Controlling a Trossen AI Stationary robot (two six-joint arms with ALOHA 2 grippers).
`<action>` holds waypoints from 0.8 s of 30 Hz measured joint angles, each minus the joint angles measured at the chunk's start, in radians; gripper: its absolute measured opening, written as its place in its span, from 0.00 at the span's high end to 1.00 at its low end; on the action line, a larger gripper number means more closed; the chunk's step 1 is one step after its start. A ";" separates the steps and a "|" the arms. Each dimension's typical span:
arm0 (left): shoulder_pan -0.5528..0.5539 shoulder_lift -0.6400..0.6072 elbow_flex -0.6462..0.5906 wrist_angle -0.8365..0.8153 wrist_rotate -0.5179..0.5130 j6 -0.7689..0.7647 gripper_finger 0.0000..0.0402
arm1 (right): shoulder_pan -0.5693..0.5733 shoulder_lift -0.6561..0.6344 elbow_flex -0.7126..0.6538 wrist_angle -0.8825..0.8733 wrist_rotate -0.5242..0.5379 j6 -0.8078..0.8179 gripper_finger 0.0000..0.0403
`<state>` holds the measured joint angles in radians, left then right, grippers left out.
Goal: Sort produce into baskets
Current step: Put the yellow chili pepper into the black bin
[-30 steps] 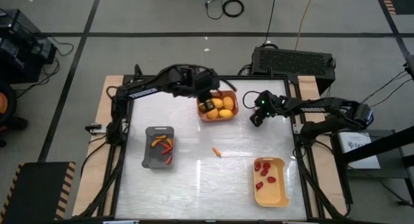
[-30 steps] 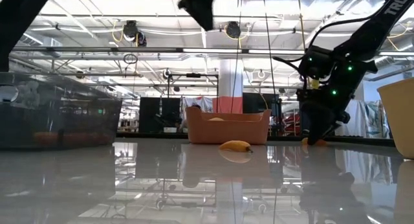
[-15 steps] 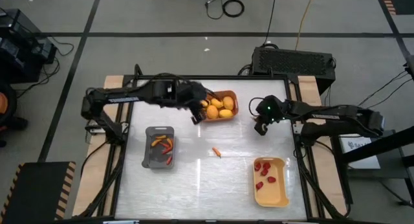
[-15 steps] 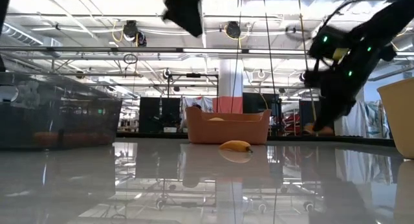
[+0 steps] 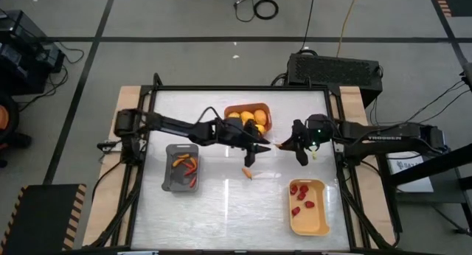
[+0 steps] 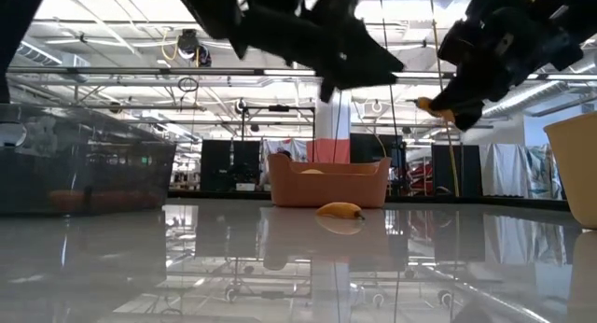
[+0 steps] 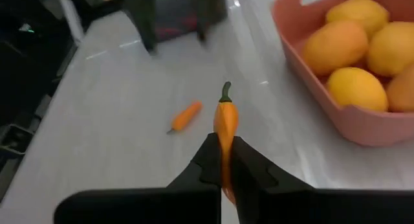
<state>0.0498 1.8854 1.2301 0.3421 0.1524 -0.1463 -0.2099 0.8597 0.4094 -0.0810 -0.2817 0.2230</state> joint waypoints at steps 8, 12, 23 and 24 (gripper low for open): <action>0.001 0.113 0.001 0.213 0.003 -0.002 0.68 | 0.052 0.020 -0.001 0.049 -0.006 0.002 0.98; 0.003 0.124 0.000 0.206 -0.010 0.001 0.68 | 0.058 0.026 -0.001 0.054 -0.008 0.001 0.98; 0.003 0.121 0.000 0.195 -0.033 0.024 0.68 | 0.057 0.027 -0.001 0.055 -0.005 -0.014 0.98; 0.003 0.121 0.000 0.195 -0.033 0.024 0.68 | 0.057 0.027 -0.001 0.055 -0.005 -0.014 0.98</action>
<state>0.0527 2.0064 1.2304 0.5366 0.1196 -0.1223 -0.1524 0.8871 0.4084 -0.0257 -0.2871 0.2089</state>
